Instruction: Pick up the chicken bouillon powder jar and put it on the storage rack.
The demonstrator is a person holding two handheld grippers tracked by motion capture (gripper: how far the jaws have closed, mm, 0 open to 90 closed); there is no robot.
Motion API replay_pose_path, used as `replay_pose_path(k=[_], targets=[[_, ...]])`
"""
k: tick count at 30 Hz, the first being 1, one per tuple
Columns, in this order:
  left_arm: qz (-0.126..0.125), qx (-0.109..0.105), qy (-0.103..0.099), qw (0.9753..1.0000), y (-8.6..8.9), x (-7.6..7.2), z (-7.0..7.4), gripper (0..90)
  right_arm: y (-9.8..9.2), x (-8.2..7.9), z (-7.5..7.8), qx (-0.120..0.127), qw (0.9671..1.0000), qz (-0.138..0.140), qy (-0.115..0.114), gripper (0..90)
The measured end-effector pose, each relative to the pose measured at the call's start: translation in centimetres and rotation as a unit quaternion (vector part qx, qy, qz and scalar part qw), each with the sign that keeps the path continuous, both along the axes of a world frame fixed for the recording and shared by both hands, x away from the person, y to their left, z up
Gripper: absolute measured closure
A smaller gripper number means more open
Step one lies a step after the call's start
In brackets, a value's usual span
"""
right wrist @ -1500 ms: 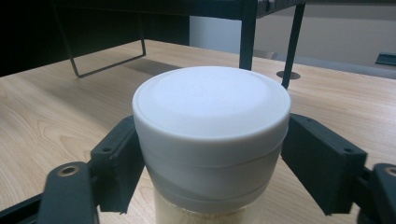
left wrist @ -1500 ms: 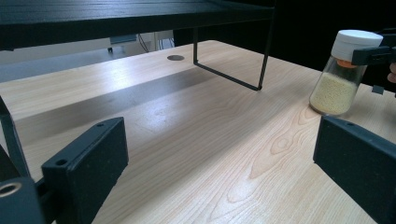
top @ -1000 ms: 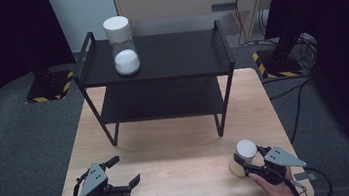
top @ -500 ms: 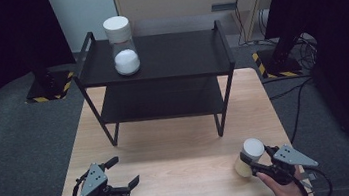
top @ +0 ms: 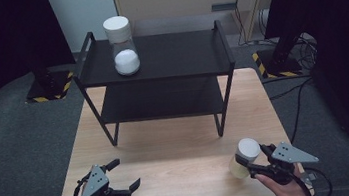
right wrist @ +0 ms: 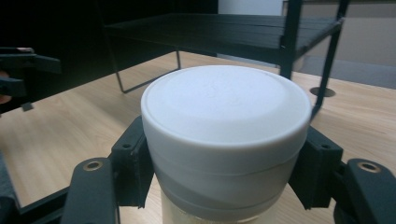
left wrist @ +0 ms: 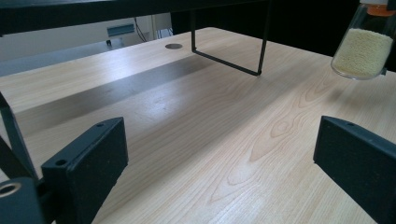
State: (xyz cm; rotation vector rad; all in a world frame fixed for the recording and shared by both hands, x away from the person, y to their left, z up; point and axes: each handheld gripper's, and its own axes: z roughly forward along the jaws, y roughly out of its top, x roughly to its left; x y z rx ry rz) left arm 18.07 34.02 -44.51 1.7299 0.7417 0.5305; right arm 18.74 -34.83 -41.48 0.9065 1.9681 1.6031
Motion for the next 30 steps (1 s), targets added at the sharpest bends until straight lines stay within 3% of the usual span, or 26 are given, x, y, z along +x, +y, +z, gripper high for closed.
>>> replay_pose_path(k=[9,30], targets=[[-0.003,0.006,0.0,1.0,0.1,0.1,0.0,2.0,0.4,1.1,1.9,-0.006,0.9989,0.047,0.003,34.7],[-0.007,0.015,0.002,0.9999,0.2,0.1,0.1,2.0,1.3,3.7,6.7,0.013,0.9949,0.1,-0.003,34.6]])
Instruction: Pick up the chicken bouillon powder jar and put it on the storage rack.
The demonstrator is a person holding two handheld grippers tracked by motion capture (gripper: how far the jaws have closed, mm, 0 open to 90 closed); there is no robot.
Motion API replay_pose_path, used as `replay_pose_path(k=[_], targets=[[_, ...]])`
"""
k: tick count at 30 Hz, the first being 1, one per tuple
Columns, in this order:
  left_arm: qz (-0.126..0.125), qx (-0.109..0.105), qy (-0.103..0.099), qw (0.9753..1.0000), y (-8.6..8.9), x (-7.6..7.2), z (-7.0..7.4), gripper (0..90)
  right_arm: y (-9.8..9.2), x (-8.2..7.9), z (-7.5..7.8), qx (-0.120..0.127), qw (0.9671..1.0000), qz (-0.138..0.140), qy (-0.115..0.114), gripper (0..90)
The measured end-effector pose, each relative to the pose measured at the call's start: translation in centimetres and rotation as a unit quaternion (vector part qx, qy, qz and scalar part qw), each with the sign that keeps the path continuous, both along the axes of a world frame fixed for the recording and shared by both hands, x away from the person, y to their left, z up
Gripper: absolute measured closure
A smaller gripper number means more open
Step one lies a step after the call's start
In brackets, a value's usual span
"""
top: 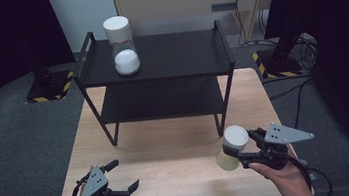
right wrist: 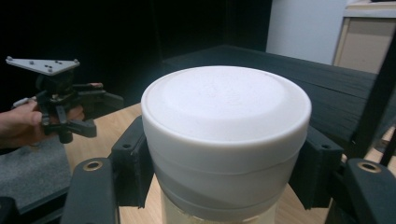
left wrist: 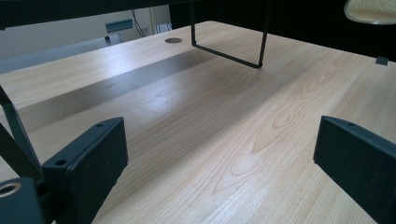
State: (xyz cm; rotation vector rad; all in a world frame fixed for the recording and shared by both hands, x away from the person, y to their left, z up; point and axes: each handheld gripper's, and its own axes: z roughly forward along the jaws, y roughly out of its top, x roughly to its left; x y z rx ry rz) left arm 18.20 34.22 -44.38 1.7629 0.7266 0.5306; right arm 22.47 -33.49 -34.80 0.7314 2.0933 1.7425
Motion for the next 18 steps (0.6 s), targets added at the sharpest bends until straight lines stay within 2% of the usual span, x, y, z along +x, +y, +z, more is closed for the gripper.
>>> replay_pose_path(k=[6,18], targets=[[0.001,0.0,0.0,1.0,0.2,0.0,0.1,2.0,0.2,0.7,1.1,0.005,0.9999,0.015,0.0,34.6],[0.006,-0.001,0.007,1.0,0.5,-0.1,-0.2,2.0,0.2,1.6,3.9,0.008,0.9997,0.021,-0.009,34.6]])
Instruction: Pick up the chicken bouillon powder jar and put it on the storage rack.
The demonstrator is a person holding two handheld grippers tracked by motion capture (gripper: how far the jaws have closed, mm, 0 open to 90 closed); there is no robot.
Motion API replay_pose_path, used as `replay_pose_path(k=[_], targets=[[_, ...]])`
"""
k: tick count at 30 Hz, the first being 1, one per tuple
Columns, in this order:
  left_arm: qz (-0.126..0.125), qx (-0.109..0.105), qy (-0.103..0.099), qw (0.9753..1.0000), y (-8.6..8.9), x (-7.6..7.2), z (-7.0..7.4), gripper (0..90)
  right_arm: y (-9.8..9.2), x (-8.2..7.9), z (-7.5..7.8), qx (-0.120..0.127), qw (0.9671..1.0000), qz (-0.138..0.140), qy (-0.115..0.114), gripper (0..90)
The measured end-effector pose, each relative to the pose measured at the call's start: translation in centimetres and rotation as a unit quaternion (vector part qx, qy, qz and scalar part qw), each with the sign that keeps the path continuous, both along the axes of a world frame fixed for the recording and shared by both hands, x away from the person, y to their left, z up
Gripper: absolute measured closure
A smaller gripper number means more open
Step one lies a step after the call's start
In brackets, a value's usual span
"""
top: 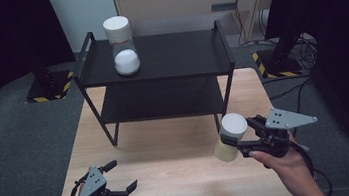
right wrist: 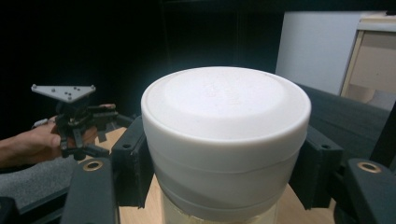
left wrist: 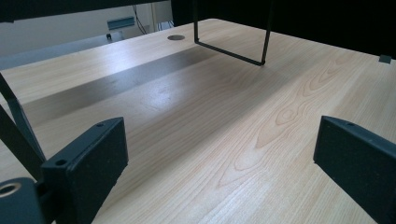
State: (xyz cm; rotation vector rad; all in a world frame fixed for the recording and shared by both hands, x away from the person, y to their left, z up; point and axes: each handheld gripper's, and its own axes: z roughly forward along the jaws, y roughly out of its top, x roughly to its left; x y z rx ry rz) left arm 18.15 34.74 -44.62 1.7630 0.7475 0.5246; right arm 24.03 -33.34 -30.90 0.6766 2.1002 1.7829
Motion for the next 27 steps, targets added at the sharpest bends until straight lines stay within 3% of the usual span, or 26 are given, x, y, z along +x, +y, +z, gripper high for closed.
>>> replay_pose_path(k=[14,27], targets=[[-0.007,0.008,0.006,0.9999,-0.2,0.3,-0.2,2.0,-0.1,1.3,3.0,0.001,0.9999,0.015,-0.003,34.6],[-0.012,0.012,0.007,0.9998,-0.2,0.5,-0.1,2.0,0.9,2.3,6.2,0.001,0.9997,0.026,-0.003,34.6]])
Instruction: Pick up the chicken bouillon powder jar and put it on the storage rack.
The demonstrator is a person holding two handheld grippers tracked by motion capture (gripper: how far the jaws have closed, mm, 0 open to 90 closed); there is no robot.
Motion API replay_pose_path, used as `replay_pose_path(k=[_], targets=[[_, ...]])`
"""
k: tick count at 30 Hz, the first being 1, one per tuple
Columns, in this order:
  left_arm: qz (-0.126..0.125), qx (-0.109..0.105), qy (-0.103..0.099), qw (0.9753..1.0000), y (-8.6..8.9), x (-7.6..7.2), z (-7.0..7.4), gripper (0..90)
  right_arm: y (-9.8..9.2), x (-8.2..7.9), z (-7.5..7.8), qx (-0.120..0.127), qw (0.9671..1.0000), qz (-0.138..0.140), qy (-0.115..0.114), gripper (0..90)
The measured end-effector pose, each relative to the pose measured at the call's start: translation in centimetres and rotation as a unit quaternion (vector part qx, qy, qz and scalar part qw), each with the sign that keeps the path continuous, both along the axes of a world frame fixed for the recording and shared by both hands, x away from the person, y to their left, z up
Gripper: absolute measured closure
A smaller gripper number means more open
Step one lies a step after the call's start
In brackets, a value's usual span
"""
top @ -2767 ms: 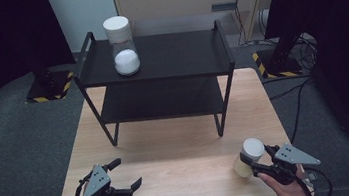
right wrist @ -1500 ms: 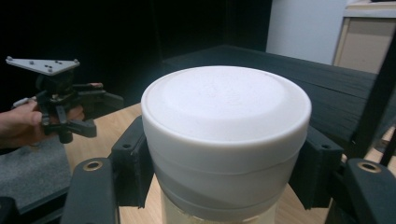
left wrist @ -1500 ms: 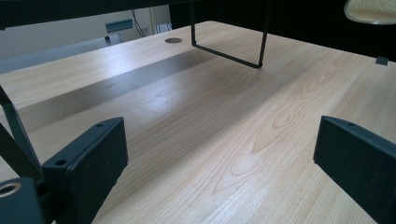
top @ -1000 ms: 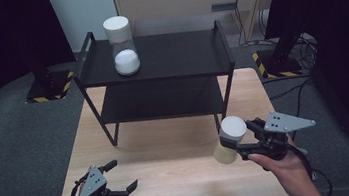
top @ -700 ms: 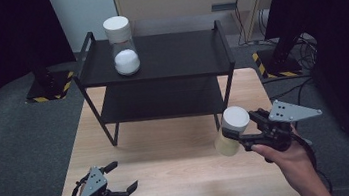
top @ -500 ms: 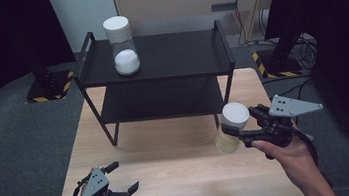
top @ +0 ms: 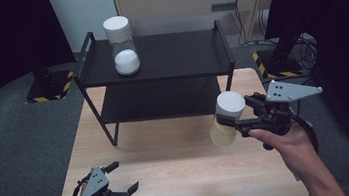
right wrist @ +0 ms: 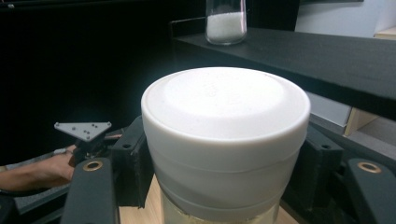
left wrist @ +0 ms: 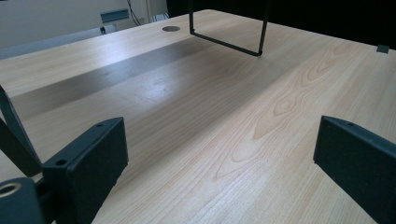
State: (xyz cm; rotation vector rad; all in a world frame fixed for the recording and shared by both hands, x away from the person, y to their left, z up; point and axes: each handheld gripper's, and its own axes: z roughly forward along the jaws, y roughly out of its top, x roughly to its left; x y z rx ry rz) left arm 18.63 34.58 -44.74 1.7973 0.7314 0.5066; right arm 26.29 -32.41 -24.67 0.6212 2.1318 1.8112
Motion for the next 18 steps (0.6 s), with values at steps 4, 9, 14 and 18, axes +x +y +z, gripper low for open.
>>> replay_pose_path(k=[4,9,14,18], targets=[[0.0,-0.001,-0.001,1.0,0.1,0.0,0.0,2.0,0.4,0.2,1.0,-0.003,1.0,0.002,-0.002,34.6],[-0.001,0.0,0.0,1.0,0.1,0.0,0.0,2.1,0.7,0.4,2.3,-0.001,1.0,0.006,-0.006,34.6],[-0.001,0.002,-0.002,1.0,0.0,0.0,0.1,2.3,1.3,0.7,3.6,-0.006,0.9999,0.007,-0.007,34.6],[0.0,0.001,-0.003,1.0,0.1,0.0,0.1,2.3,1.8,1.0,4.5,-0.011,0.9999,0.01,-0.009,34.6]])
